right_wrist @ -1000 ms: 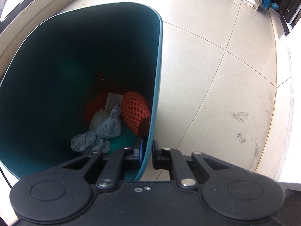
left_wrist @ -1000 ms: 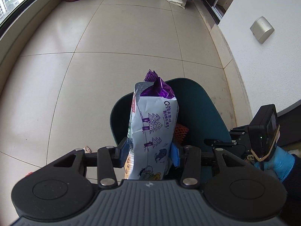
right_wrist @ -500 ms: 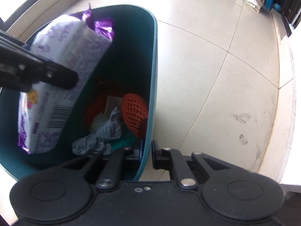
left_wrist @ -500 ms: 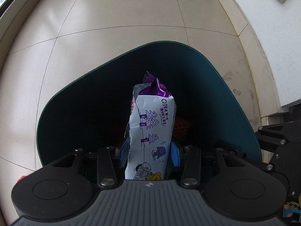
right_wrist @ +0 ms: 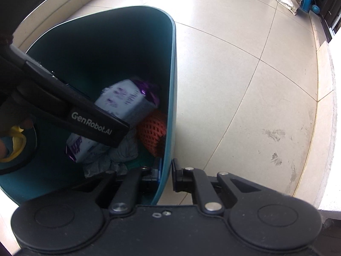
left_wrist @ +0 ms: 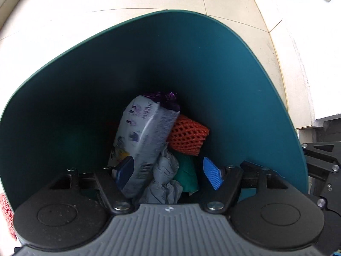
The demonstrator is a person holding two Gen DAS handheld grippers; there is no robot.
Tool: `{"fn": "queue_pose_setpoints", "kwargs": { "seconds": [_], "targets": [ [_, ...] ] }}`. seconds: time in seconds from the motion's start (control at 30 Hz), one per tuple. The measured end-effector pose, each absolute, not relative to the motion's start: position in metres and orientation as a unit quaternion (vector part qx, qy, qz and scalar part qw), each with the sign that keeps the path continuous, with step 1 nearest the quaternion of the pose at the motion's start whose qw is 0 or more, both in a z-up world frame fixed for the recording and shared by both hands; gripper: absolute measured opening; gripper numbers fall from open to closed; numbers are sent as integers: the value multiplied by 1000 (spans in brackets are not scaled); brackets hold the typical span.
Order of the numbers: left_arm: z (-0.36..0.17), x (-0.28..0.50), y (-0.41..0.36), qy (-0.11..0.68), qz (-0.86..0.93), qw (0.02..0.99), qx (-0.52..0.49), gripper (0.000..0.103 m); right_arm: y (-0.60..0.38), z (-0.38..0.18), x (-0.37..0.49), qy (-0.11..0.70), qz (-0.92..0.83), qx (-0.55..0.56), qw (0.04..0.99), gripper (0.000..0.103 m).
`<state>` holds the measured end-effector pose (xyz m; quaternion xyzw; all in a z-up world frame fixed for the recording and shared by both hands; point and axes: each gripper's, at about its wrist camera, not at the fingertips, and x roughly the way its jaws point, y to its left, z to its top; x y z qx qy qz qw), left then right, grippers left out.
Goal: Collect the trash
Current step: 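Carry the snack bag into the wastebasket and open the left tool, then move the left tool to the red chip packet and grasp it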
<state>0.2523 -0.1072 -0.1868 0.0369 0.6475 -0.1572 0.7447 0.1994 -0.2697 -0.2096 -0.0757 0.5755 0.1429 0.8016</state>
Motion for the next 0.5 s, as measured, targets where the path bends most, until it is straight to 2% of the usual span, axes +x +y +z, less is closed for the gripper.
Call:
{"fn": "queue_pose_setpoints", "kwargs": {
  "seconds": [0.2, 0.37, 0.5],
  "targets": [
    [-132, 226, -96, 596, -196, 778, 33, 71, -266, -209, 194, 571, 137, -85, 805, 8],
    [-67, 206, -48, 542, -204, 815, 22, 71, -266, -209, 192, 572, 133, -80, 805, 7],
    [-43, 202, -5, 517, -168, 839, 37, 74, -264, -199, 193, 568, 132, -77, 809, 7]
  ]
}}
